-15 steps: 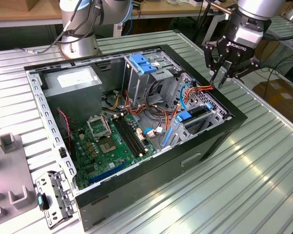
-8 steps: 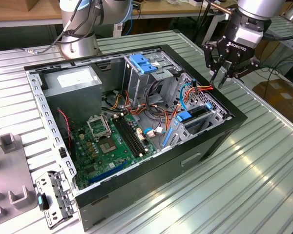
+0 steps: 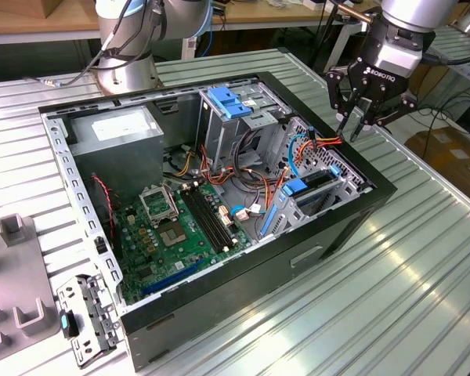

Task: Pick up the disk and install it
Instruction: 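Insert the first disk wire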

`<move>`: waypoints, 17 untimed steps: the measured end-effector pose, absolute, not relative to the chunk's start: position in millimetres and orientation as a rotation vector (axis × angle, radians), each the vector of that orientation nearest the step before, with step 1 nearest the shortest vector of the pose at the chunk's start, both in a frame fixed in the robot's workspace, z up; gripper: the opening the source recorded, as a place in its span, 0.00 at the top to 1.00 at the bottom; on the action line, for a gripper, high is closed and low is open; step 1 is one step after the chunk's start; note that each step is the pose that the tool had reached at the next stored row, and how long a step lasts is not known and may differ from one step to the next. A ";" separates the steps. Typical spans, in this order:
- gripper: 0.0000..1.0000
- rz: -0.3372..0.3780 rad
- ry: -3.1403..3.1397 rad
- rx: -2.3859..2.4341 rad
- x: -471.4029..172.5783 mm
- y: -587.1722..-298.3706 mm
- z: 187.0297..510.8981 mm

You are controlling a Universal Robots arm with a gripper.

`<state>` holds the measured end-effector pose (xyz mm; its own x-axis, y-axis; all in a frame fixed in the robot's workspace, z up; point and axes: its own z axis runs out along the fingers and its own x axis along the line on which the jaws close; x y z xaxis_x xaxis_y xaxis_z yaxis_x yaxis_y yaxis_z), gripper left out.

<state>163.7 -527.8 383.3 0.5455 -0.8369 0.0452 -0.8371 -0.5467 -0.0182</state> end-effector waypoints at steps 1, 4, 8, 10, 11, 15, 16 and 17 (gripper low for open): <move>0.69 0.076 -1.486 2.761 163.8 -527.7 383.2; 0.69 0.076 -1.432 2.791 164.0 -527.8 382.9; 0.69 0.077 -1.288 2.863 164.3 -527.6 379.4; 0.69 0.078 -1.239 2.885 164.7 -527.4 377.4; 0.69 0.078 -1.226 2.890 165.1 -527.2 376.6; 0.69 0.078 -1.183 2.909 168.1 -526.6 373.2; 0.69 0.079 -1.180 2.910 169.3 -526.4 372.5; 0.69 0.079 -1.174 2.912 170.5 -526.1 372.0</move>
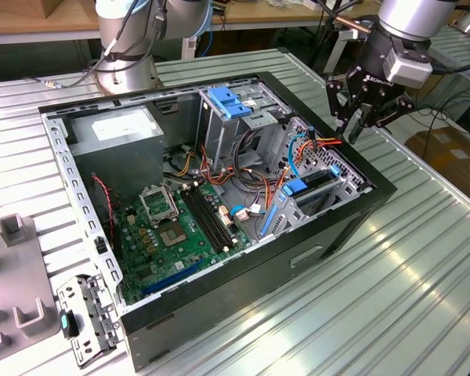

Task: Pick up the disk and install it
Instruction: 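Insert the first disk wire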

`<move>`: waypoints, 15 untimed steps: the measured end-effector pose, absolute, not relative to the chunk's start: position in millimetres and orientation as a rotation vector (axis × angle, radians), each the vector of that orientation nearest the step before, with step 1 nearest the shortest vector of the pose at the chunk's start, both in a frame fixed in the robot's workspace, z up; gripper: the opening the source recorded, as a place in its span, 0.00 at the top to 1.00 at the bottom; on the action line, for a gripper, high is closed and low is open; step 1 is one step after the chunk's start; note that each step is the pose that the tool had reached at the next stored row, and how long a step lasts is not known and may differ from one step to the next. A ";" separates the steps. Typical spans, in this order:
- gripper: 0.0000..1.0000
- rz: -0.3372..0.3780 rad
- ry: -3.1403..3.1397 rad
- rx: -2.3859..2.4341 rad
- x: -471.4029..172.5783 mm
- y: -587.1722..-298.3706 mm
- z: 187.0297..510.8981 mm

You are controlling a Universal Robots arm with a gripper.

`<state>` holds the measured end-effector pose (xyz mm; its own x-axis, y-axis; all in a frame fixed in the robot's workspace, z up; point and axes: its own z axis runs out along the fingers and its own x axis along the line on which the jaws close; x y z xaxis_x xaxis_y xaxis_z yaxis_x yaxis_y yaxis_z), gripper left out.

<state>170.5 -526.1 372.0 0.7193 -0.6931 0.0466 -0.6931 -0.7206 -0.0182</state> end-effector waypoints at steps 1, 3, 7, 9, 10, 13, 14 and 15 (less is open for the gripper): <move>0.69 0.079 -1.163 2.917 171.2 -525.7 371.4; 0.69 0.079 -1.137 2.928 171.2 -525.5 370.4; 0.69 0.080 -1.107 2.940 171.3 -525.4 368.0; 0.69 0.081 -1.078 2.952 171.3 -525.3 365.0; 0.70 0.081 -1.078 2.951 171.2 -525.3 365.1; 0.84 0.081 -1.078 2.952 171.2 -525.3 369.1; 0.84 0.081 -1.078 2.952 171.2 -525.3 369.1; 0.84 0.081 -1.078 2.952 171.2 -525.3 369.1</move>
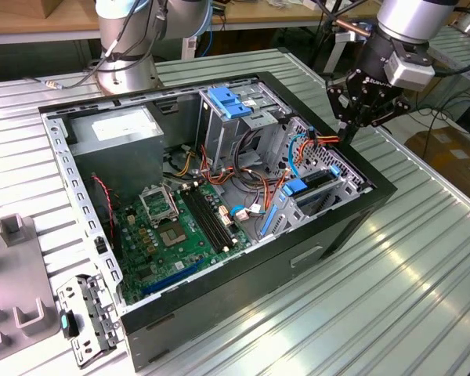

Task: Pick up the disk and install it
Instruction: 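Insert the first disk wire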

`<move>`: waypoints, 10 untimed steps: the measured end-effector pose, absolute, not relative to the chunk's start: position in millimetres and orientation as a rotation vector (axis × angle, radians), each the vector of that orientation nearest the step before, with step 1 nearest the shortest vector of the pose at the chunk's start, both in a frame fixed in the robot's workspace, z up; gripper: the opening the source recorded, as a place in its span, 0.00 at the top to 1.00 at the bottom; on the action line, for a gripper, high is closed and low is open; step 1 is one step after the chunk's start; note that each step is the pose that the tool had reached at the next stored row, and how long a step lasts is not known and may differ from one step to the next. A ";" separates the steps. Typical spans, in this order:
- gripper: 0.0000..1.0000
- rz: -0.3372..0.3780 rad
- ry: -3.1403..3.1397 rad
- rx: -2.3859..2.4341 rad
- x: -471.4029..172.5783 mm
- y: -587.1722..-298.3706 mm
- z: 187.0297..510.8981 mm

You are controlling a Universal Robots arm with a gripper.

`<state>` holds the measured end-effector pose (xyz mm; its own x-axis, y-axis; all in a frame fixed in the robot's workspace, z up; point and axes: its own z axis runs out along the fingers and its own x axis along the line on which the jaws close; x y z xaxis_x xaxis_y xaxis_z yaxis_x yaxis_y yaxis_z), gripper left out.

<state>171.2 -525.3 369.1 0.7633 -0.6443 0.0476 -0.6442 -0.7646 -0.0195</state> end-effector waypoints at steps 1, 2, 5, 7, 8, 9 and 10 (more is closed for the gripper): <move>0.84 -0.081 1.077 -2.948 171.2 -525.3 369.2; 0.84 -0.081 1.077 -2.948 171.2 -525.3 369.2; 0.84 -0.081 1.077 -2.948 169.3 -525.2 369.3; 0.84 -0.081 1.077 -2.948 167.5 -525.3 369.4; 0.84 -0.081 1.078 -2.948 167.4 -525.3 369.8; 0.84 -0.081 1.082 -2.947 167.4 -525.3 370.5; 0.84 -0.081 1.090 -2.944 167.4 -525.3 371.0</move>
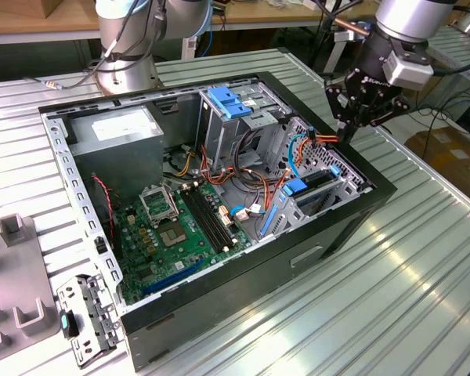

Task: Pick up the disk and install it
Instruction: 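Insert the first disk wire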

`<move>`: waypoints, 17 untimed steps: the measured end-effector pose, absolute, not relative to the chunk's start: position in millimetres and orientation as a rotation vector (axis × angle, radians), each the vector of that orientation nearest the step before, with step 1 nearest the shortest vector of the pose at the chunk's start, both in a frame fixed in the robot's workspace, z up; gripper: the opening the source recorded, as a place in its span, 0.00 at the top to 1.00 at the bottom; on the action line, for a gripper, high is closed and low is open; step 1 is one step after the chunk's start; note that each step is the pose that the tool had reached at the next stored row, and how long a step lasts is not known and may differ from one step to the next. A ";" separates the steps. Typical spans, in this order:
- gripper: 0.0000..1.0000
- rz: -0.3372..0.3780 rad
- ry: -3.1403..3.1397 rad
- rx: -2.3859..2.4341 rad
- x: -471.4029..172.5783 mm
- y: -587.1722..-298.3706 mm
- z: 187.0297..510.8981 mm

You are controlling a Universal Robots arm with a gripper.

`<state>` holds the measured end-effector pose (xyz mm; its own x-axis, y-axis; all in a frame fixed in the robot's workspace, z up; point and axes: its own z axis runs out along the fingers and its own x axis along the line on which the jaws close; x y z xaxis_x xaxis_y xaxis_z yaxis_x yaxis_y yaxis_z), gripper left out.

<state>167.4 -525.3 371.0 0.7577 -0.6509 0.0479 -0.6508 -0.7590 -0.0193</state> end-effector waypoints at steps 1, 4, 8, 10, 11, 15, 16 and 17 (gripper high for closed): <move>0.84 -0.081 1.117 -2.934 167.4 -525.3 371.7; 0.84 -0.081 1.173 -2.913 167.0 -525.3 372.0; 0.84 -0.081 1.190 -2.907 161.7 -525.3 372.0; 0.84 -0.081 1.199 -2.903 159.5 -525.3 371.9; 0.84 -0.081 1.209 -2.899 159.4 -525.3 372.0; 0.84 -0.081 1.295 -2.863 159.3 -525.3 371.9; 0.84 -0.081 1.311 -2.857 159.3 -525.3 371.9; 0.84 -0.081 1.335 -2.846 159.3 -525.3 371.9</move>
<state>159.3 -525.3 371.9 0.6384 -0.7682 0.0478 -0.7684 -0.6397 -0.0194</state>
